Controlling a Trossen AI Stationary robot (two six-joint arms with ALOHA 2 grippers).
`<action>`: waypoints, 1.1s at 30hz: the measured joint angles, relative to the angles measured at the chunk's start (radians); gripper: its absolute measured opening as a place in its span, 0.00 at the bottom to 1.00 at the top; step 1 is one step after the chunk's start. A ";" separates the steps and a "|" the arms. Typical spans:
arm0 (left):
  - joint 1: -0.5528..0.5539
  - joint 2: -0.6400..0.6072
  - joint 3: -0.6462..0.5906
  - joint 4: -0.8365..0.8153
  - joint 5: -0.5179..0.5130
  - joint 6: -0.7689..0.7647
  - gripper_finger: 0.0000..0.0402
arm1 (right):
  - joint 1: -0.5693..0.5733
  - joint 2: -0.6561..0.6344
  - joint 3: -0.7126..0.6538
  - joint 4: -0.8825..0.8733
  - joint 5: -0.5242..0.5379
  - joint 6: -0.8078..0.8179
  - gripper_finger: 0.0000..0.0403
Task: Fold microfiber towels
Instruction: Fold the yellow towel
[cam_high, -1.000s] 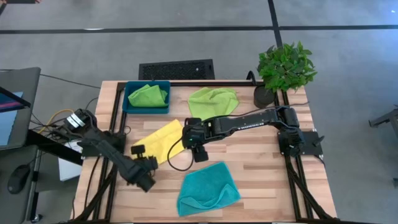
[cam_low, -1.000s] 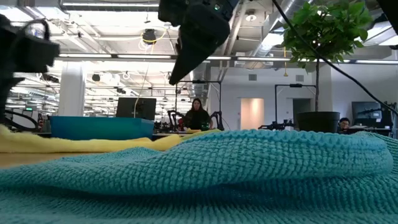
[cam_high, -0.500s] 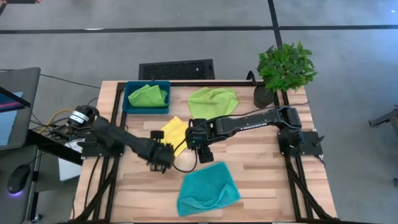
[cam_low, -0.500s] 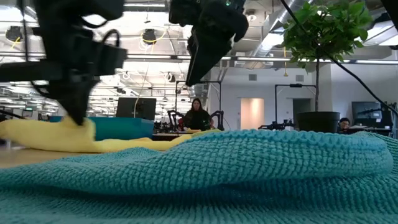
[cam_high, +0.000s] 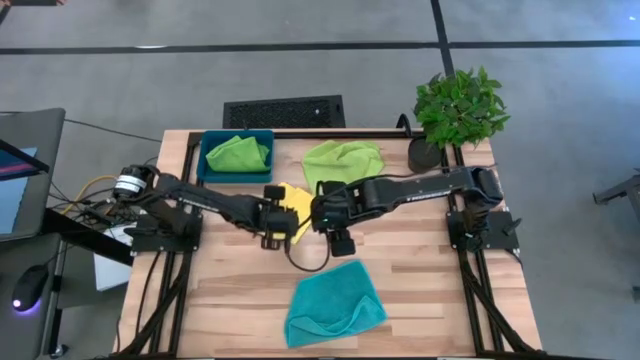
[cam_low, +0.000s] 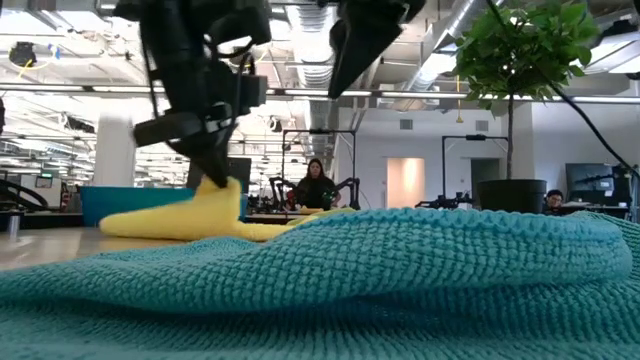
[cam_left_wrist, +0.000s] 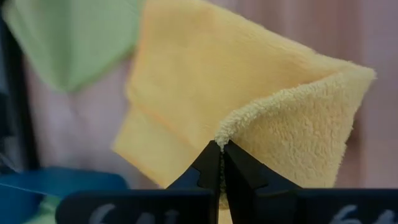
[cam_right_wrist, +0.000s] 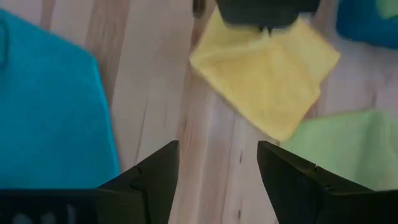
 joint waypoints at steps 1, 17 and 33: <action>0.011 0.000 0.010 0.007 -0.011 0.027 0.00 | 0.000 -0.007 0.001 0.004 0.000 0.001 0.59; 0.187 0.000 0.039 0.252 0.060 0.351 0.00 | 0.000 -0.027 0.000 -0.061 0.000 0.011 0.59; 0.276 0.001 0.039 0.310 0.215 0.247 0.10 | 0.000 -0.027 0.000 -0.080 0.000 0.008 0.59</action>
